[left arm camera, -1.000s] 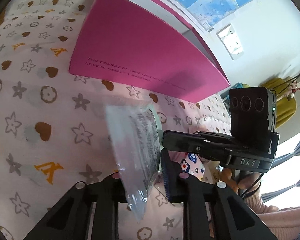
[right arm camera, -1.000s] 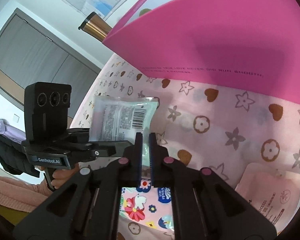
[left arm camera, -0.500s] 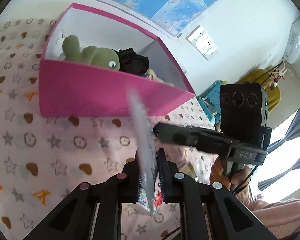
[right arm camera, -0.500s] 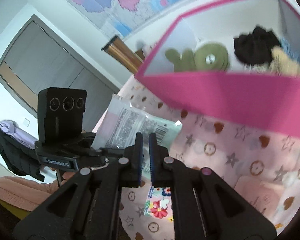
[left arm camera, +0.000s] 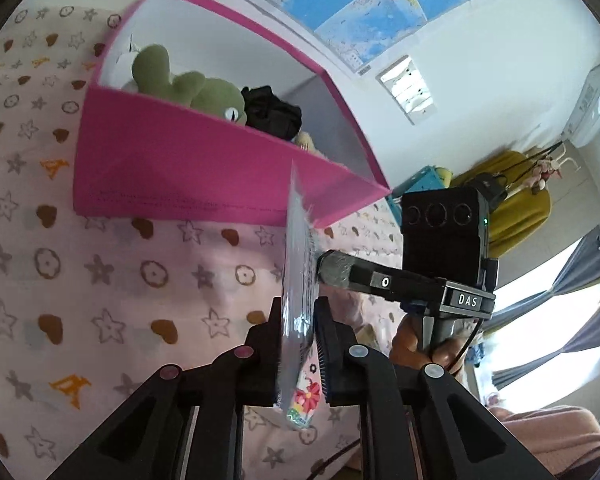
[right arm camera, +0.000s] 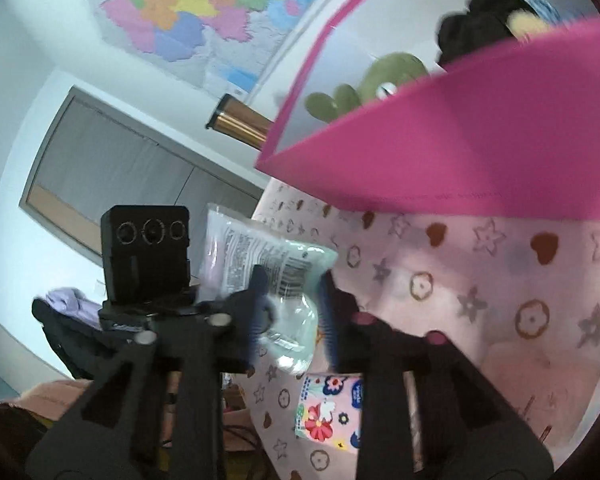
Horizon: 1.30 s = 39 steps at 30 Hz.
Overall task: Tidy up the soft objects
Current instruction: 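Carry the plastic packet into the pink box and open the left gripper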
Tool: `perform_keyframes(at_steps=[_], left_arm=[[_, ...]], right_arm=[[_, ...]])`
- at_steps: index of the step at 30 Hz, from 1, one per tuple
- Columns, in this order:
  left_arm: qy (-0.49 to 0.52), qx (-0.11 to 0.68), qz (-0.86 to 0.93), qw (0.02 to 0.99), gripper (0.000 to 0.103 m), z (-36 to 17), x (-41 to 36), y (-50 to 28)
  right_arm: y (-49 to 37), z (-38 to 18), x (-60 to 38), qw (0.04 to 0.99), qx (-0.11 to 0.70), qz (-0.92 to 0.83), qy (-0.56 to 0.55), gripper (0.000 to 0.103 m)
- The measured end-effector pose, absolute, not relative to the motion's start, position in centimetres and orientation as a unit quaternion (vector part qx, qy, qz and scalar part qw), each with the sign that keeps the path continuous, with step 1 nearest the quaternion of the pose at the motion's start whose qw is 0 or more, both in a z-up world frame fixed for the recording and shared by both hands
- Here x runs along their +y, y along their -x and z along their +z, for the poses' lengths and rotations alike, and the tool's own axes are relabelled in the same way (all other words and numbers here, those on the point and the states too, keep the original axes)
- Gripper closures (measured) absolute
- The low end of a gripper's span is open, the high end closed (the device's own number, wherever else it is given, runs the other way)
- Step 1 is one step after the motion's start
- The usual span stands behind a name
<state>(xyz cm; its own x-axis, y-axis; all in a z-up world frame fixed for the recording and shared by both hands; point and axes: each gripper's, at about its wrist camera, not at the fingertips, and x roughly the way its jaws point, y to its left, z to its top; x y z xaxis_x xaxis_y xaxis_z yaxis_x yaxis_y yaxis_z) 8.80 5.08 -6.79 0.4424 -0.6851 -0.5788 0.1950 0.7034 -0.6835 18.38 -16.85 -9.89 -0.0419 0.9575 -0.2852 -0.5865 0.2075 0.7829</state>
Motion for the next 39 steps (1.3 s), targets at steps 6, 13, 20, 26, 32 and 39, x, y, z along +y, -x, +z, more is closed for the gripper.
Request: perform_keyframes(at_steps=[6,13,20,26,32,39], left_arm=[[0.228,0.424,-0.242,0.842,0.058,-3.4,6.0,-9.1],[0.184,0.384,-0.216,0.878,0.058,1.0,6.6,-12.0],[0.185,0.389,-0.194,0.881,0.065,1.6,7.0,-15.3],[0.158,0.382,-0.169,0.895,0.063,2.7,7.2,-17.3],[0.106,0.384,-0.128,0.908,0.063,2.0,6.8,-18.6],[0.079,0.402,-0.069,0.909,0.049,0.3,6.9,-20.1]], right_arm=[[-17.9,-5.5,-17.5,0.697,0.361,0.589,-0.19,0.092],[-19.6,-0.1,-17.1,0.737,0.31,0.578,-0.163,0.1],[-21.5,1.6,-15.8,0.754,0.294,0.567,-0.155,0.1],[-23.5,1.4,-14.9,0.759,0.3,0.554,-0.167,0.099],[-24.7,-0.9,-13.5,0.757,0.334,0.538,-0.16,0.097],[-25.8,-3.2,-12.8,0.769,0.367,0.501,-0.15,0.092]])
